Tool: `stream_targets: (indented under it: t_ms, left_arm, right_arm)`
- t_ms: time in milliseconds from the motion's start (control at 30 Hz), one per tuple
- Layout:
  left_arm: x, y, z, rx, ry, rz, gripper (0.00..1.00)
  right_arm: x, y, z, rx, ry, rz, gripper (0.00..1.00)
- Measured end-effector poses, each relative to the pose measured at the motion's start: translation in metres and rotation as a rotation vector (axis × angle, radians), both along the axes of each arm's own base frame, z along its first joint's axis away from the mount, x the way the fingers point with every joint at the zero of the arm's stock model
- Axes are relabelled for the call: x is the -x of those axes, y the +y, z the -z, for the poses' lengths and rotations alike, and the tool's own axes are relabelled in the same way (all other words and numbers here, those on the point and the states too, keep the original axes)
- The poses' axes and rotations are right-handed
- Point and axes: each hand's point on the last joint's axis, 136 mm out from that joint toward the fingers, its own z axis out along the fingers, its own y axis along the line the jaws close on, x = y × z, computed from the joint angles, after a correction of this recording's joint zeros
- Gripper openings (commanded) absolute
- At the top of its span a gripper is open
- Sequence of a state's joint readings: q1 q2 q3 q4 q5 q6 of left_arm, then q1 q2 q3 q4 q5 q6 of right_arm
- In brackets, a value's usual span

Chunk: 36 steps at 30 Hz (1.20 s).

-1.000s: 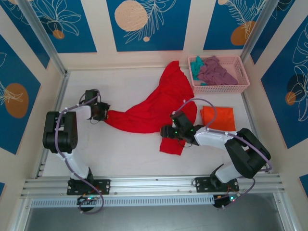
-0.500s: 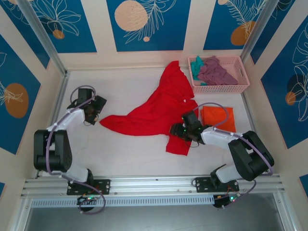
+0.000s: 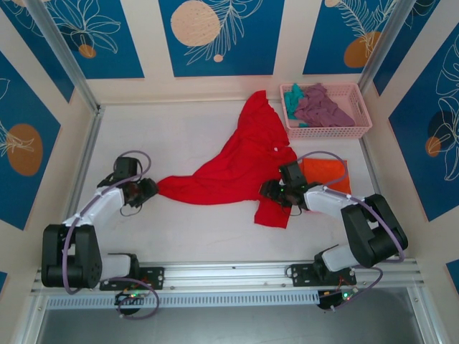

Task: Fold and stack the t-shirts

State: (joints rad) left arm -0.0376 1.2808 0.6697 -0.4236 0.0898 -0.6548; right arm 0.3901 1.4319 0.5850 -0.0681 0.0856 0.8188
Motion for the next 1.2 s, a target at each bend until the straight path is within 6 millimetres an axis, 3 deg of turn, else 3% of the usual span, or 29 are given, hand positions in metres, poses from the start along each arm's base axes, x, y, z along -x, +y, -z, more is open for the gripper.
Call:
stream_targets:
  t_ms: [367, 467, 833, 1033, 1200]
  left_arm:
    - [-0.021, -0.011, 0.019, 0.010, -0.004, 0.119, 0.44]
    - [-0.029, -0.013, 0.019, 0.010, -0.019, 0.137, 0.37]
    - [-0.039, -0.012, 0.024, -0.001, -0.021, 0.147, 0.41]
    - [-0.043, -0.012, 0.024, -0.003, -0.037, 0.143, 0.27]
    - [-0.053, -0.012, 0.019, 0.005, -0.080, 0.126, 0.29]
  right_arm:
    - [-0.001, 0.002, 0.000, -0.013, -0.005, -0.005, 0.54]
    - [-0.002, 0.004, 0.000, -0.020, -0.012, -0.004, 0.54]
    - [-0.003, 0.007, 0.000, -0.029, -0.026, -0.007, 0.53]
    - [-0.003, 0.008, 0.000, -0.032, -0.032, -0.009, 0.53]
    - [-0.003, 0.008, 0.000, -0.034, -0.032, -0.010, 0.53]
